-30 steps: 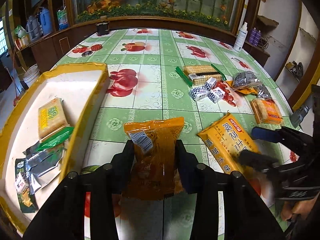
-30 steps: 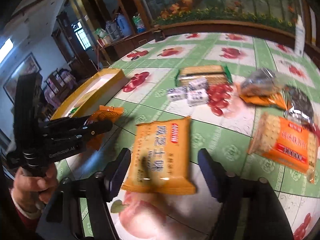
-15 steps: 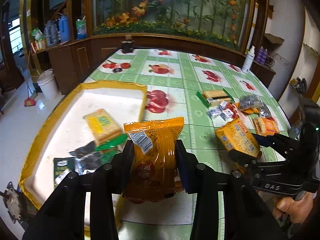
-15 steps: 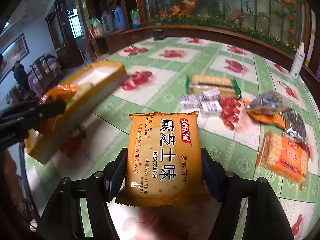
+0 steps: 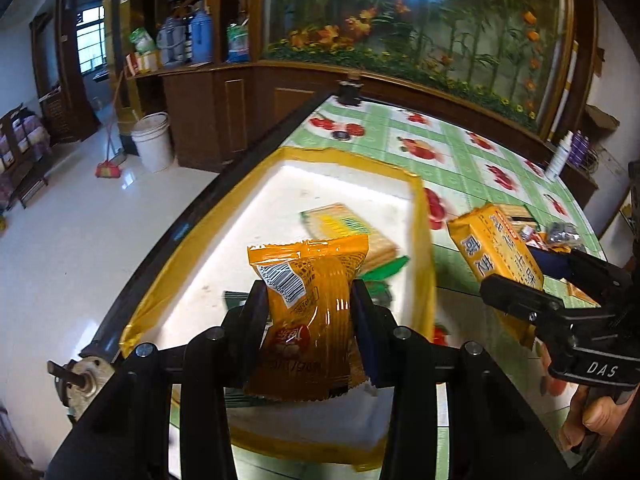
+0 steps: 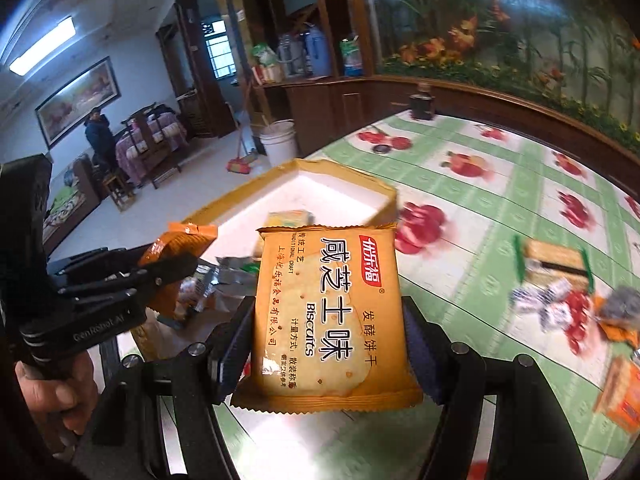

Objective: Organize snacks
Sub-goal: 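Carry both packs over the tray and open both tools to release them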

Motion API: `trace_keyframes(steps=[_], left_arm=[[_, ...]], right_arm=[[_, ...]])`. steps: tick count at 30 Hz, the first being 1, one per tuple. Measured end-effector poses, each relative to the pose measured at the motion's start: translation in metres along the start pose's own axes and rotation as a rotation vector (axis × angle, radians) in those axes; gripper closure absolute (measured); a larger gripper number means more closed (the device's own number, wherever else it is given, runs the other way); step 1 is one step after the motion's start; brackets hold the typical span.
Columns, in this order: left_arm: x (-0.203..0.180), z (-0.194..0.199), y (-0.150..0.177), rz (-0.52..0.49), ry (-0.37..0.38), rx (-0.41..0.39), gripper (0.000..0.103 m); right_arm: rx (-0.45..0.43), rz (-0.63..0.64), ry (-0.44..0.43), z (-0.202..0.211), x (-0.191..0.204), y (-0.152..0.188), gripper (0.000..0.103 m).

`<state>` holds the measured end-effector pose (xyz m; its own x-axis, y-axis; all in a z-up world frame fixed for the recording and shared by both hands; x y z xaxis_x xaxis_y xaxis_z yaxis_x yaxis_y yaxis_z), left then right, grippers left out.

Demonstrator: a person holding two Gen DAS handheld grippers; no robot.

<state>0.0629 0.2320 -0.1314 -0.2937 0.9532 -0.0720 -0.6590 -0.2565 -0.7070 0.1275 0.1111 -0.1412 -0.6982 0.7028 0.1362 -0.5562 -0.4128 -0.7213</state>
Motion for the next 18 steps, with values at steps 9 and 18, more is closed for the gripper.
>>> trace_keyframes(steps=[9,18], left_arm=[[0.025,-0.015,0.004,0.021,-0.039,0.025,0.064],[0.037,-0.029,0.005,0.046,-0.080,0.061,0.055]], right_arm=[[0.017,0.053,-0.080,-0.053,0.048,-0.038,0.033],[0.078,0.032,-0.103,-0.100,0.051,-0.044,0.031]])
Point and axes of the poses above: each gripper's, at about its wrist camera, not at the fingertips, and z roughly against the way its jaws point, x to its left, y to its underside, the point moved 10 cm from there along -z, roughly the way its jaws point
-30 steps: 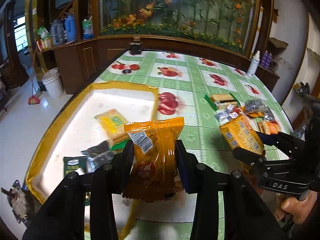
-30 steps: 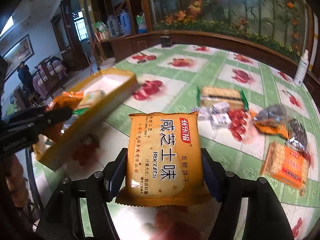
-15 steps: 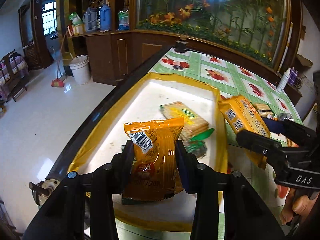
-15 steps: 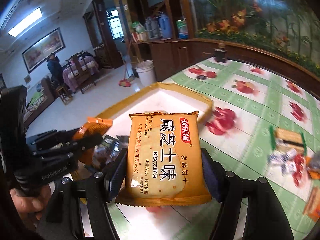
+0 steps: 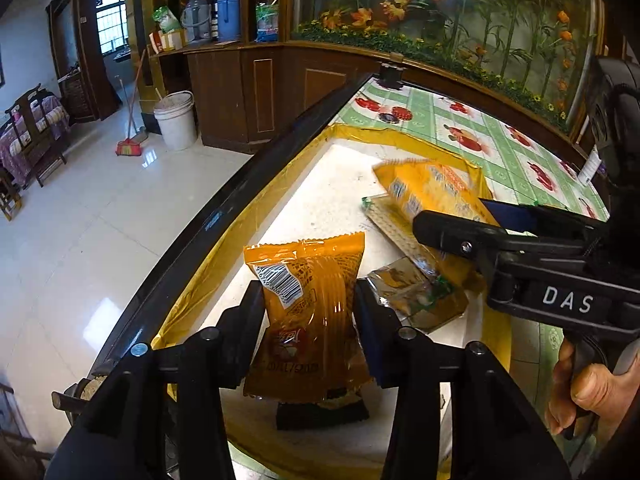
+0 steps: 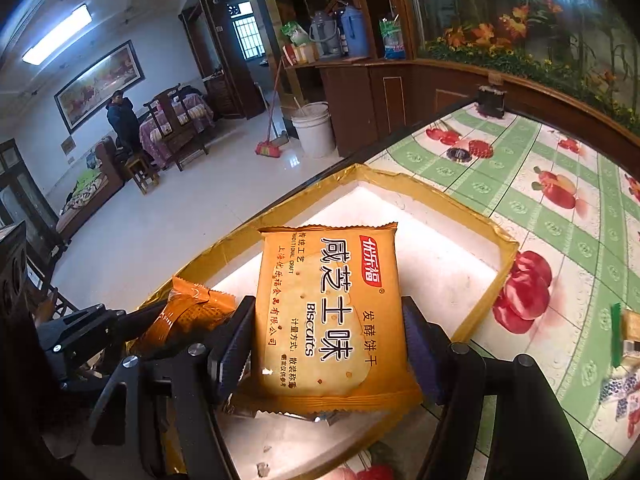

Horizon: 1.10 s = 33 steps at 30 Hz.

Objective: Organize snacks
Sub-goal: 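Carry both packs over the tray and open both tools to release them, then withdraw both open tools from the tray toward the table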

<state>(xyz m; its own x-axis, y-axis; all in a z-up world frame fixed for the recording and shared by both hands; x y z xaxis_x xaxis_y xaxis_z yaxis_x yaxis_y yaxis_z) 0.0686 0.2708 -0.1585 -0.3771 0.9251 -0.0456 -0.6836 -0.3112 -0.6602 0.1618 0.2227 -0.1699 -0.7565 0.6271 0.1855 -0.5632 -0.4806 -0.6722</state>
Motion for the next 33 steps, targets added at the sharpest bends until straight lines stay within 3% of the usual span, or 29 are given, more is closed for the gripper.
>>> trace_keyframes(steps=[3,12,15,33], left_arm=[[0.004,0.002,0.000,0.016,-0.019,-0.011,0.044],[-0.015,0.018,-0.006,-0.004,-0.020,-0.053,0.042],[-0.028,0.023,-0.006,-0.021,-0.013,-0.060,0.034],[-0.119,0.038,0.011,-0.161,0.083,-0.048,0.029]], right_arm=[[-0.014,-0.004,0.002,0.005,-0.002,0.003,0.029],[-0.097,-0.119,0.021,0.057,-0.039,0.022,0.022],[-0.112,-0.161,0.043,0.074,-0.057,0.031,0.019],[-0.175,-0.306,0.194,0.170,-0.144,0.118,0.014]])
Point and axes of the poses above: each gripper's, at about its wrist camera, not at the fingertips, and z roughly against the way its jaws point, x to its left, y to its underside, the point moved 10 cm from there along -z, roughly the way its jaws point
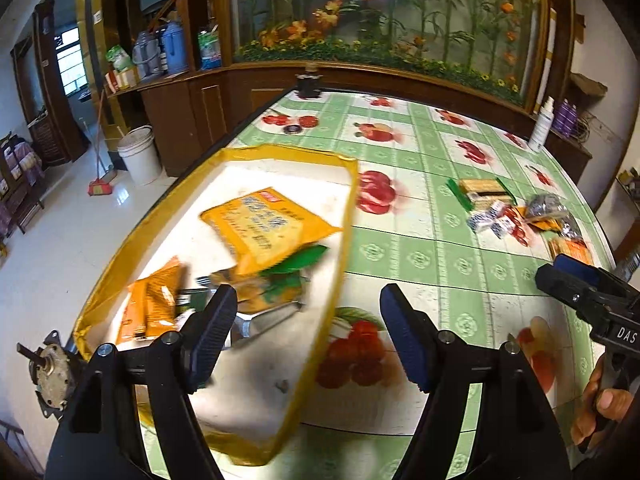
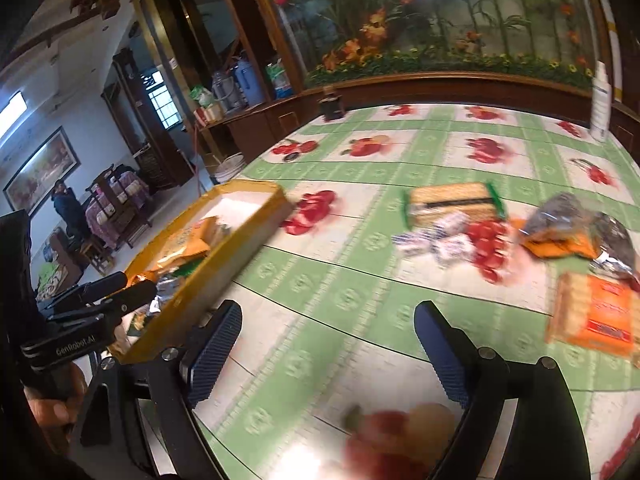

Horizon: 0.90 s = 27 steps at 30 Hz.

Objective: Organize snacks
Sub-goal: 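Withdraw both open tools from the tray toward the table, then grasp a white milk candy with the right tool while the left tool grasps another candy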

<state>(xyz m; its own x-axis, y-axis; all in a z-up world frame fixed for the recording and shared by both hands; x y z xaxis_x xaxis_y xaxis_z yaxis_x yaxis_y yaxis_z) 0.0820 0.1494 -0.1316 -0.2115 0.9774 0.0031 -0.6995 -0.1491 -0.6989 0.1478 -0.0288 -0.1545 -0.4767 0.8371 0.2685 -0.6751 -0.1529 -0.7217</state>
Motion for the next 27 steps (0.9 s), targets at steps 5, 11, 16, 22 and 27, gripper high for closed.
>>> trace_keyframes(steps=[5,11,16,22,27], left_arm=[[-0.043,-0.007,0.001,-0.064,0.052,0.022,0.029],[-0.098,-0.022,-0.007,-0.161,0.104,0.050,0.029],[-0.139,-0.046,-0.021,-0.225,0.136,0.062,0.029],[-0.157,-0.091,-0.029,-0.315,0.083,0.117,0.029],[-0.150,-0.105,-0.027,-0.334,0.118,0.148,0.029]], right_arm=[[-0.010,-0.034,0.054,0.024,-0.056,0.012,0.014],[-0.024,-0.076,0.125,0.047,-0.114,0.017,0.013],[-0.030,-0.097,0.136,0.055,-0.139,0.014,0.015],[0.015,-0.047,0.058,0.024,-0.120,-0.002,0.036],[0.059,0.039,0.030,-0.022,-0.090,-0.020,0.039]])
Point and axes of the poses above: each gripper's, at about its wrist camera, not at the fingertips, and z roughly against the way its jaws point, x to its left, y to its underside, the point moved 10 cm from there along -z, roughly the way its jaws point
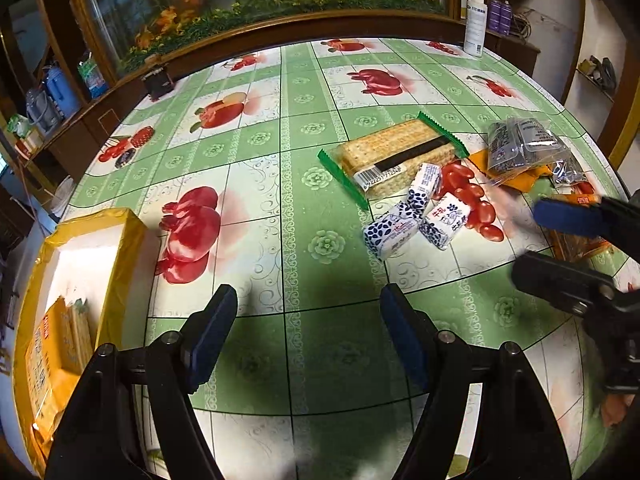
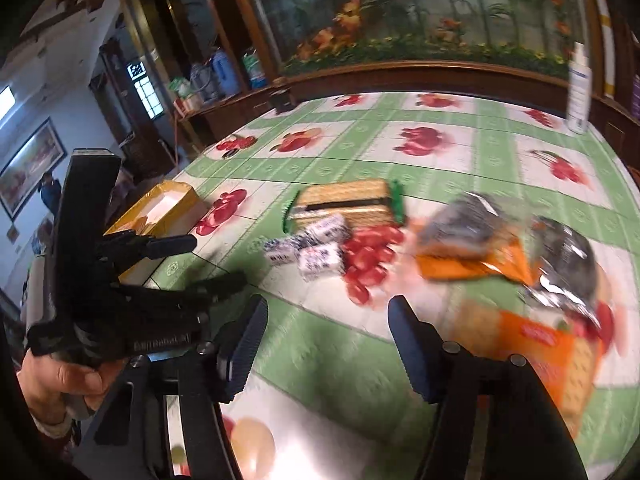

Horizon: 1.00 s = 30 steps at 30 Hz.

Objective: Organize snacks
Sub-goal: 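Grasp a white milk candy with the right tool while the left tool grasps another candy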

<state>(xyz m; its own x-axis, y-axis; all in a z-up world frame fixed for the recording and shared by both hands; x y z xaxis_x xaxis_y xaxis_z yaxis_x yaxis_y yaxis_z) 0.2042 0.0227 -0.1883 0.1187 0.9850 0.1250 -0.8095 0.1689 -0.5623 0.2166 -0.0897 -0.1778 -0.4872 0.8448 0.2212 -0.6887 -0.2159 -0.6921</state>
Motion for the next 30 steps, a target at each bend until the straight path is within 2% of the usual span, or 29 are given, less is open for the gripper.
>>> trace_keyframes(steps=[6,8,10,15,20,21,22,23,24,30], left_arm=[[-0.002,-0.008,-0.005,-0.033,0.075,0.006,0.029],[-0.007,-0.012,-0.007,-0.062,0.085,0.010,0.029],[-0.016,-0.013,-0.011,-0.092,0.113,0.008,0.029],[-0.040,-0.017,-0.026,-0.201,0.118,-0.018,0.029],[-0.052,-0.025,-0.041,-0.187,0.156,-0.028,0.030],[-0.051,-0.026,-0.041,-0.162,0.178,-0.025,0.040],[-0.052,-0.026,-0.041,-0.124,0.227,-0.016,0.062],[-0.049,-0.025,-0.042,-0.100,0.238,-0.020,0.072],[-0.046,-0.025,-0.041,-0.096,0.215,-0.020,0.087],[-0.035,-0.008,-0.021,-0.037,0.230,-0.018,0.087]], right_arm=[[0.067,0.059,0.018,-0.048,0.009,-0.017,0.041],[0.096,0.074,0.029,-0.061,0.008,-0.016,0.049],[0.100,0.089,0.056,-0.063,0.004,-0.018,0.071],[0.071,0.059,0.071,-0.042,-0.010,-0.017,0.071],[-0.004,-0.008,0.052,-0.001,-0.021,-0.014,0.071],[-0.014,-0.026,0.045,0.006,-0.024,-0.013,0.071],[-0.021,-0.044,0.034,0.012,-0.025,-0.012,0.071],[-0.030,-0.063,0.024,0.018,-0.027,-0.010,0.071],[-0.038,-0.077,0.023,0.023,-0.028,-0.009,0.071],[-0.063,-0.136,-0.007,0.038,-0.027,0.002,0.070]])
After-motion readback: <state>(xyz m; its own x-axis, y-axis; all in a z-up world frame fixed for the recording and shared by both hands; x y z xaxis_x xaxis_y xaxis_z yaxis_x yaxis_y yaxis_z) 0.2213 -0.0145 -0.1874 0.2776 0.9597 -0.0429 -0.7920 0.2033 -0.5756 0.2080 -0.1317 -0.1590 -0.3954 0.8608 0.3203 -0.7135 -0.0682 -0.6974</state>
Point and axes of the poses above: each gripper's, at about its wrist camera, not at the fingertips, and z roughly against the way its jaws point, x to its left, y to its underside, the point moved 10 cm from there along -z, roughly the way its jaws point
